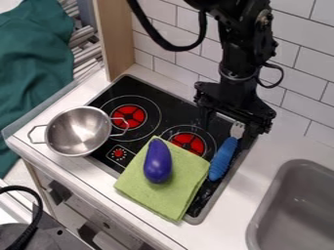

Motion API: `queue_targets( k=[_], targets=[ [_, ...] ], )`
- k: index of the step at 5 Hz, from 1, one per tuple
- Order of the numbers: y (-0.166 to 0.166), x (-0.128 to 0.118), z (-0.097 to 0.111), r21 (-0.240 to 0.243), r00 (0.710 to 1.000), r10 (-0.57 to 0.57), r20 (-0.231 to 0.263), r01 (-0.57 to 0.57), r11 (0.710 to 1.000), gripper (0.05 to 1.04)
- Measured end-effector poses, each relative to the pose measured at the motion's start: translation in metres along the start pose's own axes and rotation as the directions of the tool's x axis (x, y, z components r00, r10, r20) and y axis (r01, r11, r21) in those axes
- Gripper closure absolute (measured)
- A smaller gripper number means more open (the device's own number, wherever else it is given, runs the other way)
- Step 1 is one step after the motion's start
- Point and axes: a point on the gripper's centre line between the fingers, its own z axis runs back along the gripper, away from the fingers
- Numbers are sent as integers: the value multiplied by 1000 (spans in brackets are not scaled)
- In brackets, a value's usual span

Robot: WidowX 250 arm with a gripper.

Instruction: Move the pot to the top left burner

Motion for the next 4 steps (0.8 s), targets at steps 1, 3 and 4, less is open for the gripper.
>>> queue_targets(
  k=[1,3,4],
  targets=[
    [1,-8,-10,3,999,1,-37,-1,1000,82],
    [50,-53,-9,-53,996,92,-12,-92,994,82],
    [85,-81,-4,-61,993,117,15,-116,991,82]
  ],
)
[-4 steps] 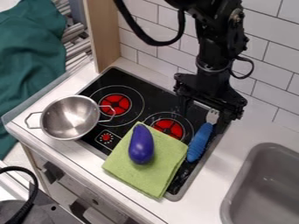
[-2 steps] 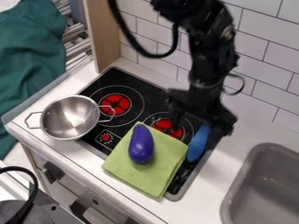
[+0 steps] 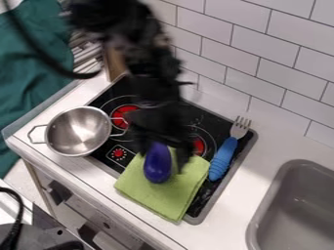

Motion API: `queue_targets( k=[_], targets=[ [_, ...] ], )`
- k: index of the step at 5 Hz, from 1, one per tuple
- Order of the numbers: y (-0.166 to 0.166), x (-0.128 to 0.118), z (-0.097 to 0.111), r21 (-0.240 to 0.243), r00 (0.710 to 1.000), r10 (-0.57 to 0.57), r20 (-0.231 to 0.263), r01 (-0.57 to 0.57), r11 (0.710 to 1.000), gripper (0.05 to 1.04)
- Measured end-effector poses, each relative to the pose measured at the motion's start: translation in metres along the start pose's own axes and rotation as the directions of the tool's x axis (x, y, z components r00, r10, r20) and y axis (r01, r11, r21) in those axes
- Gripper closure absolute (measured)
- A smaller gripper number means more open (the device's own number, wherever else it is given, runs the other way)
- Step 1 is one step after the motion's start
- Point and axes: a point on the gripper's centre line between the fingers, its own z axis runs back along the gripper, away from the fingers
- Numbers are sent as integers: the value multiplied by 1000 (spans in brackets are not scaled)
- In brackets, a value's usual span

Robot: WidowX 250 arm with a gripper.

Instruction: Move the pot to the top left burner

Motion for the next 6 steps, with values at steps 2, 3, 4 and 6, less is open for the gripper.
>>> queue_targets(
  k=[2,3,4,6],
  targets=[
    [61,-9,6,46,1000,-25,-9,26,999,82],
    [76,-4,2,62,1000,-11,-19,12,998,82],
    [92,0,-16,42,999,-16,-36,17,999,81],
    [100,-2,-45,-7,995,-26,-97,26,1000,134]
  ],
)
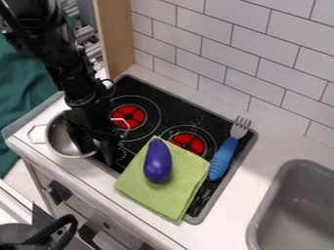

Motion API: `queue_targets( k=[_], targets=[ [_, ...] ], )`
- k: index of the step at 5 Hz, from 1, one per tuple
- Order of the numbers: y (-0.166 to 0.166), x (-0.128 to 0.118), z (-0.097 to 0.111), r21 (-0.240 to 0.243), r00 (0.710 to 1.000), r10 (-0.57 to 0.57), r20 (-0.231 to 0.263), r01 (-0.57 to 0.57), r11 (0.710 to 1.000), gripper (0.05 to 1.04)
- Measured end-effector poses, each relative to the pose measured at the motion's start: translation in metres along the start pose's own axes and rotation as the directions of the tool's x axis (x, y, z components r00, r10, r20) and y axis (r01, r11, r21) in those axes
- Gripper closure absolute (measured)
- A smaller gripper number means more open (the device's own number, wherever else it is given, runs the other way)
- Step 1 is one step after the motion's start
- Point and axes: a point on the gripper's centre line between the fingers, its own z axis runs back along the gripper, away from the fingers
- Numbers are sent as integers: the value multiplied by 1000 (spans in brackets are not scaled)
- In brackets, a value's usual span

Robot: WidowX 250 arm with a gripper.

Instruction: Move the pot to the top left burner

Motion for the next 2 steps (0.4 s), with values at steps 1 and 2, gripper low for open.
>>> queue_targets(
  k=[1,2],
  targets=[
    [-1,6,-2,0,1000,-15,-4,15,1000,412],
    [-9,8,-1,9,999,-29,-21,29,1000,557]
  ],
)
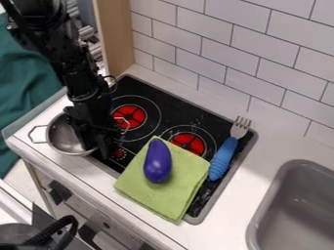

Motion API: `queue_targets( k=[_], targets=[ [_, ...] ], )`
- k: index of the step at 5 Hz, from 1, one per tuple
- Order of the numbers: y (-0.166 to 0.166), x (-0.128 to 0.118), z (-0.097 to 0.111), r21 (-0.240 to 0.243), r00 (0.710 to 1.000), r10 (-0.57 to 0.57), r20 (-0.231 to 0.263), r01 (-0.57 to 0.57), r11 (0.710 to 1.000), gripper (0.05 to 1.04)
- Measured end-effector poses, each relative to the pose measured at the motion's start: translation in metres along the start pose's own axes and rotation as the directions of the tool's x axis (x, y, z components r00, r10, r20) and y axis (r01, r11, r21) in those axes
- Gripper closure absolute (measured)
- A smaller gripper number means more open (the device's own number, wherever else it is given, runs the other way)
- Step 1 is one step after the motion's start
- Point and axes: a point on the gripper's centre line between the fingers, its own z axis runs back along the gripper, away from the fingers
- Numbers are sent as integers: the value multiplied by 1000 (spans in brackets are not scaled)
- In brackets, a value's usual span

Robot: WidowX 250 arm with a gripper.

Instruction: Move the pot to the top left burner

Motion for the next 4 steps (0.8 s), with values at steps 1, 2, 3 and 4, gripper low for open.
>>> queue_targets(
  k=[1,2,3,4],
  targets=[
    [-6,0,6,21,1000,-17,-12,17,1000,710],
    [-12,3,23,53,1000,-28,5,28,998,901],
    [-16,12,51,86,998,-33,60,28,996,1016],
    [-15,34,64,100,992,-52,114,41,994,1029]
  ],
)
